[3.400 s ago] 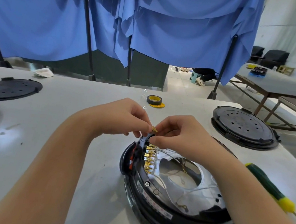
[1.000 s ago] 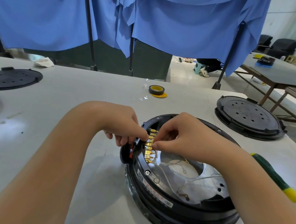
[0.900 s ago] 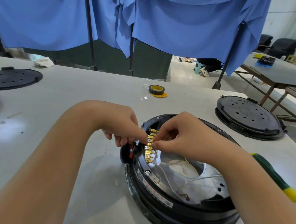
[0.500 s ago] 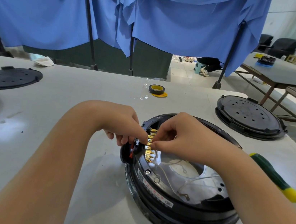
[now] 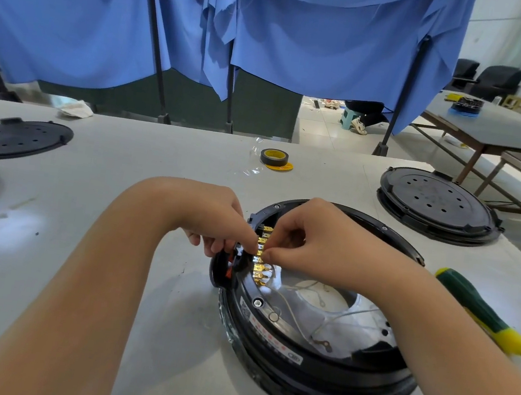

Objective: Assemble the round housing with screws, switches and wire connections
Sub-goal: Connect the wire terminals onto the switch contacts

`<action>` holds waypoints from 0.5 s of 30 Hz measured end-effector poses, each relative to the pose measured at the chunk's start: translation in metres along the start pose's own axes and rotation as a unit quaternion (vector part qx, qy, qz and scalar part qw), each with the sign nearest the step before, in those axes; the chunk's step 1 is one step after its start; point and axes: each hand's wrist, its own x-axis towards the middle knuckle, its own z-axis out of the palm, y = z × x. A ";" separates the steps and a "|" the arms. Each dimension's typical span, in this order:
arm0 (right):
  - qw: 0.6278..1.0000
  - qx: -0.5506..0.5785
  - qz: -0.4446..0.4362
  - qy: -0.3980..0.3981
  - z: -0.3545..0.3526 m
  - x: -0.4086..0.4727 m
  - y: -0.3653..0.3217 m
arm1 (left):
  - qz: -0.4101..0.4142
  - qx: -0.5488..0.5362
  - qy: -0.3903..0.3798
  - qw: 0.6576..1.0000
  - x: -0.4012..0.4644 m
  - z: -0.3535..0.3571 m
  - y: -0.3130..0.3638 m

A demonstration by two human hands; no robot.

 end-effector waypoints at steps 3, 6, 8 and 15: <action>1.000 0.006 0.001 -0.002 0.000 0.000 0.000 | 0.000 -0.002 -0.001 1.000 -0.001 0.000 0.000; 1.000 0.004 0.001 0.001 0.000 0.000 0.001 | 0.001 -0.003 -0.001 1.000 -0.001 0.000 0.000; 1.000 0.001 0.002 0.003 0.000 0.000 0.000 | 0.002 -0.003 -0.002 1.000 -0.001 0.000 0.001; 1.000 -0.002 0.002 0.002 0.001 0.001 0.000 | 0.004 0.000 -0.002 1.000 -0.002 0.000 0.001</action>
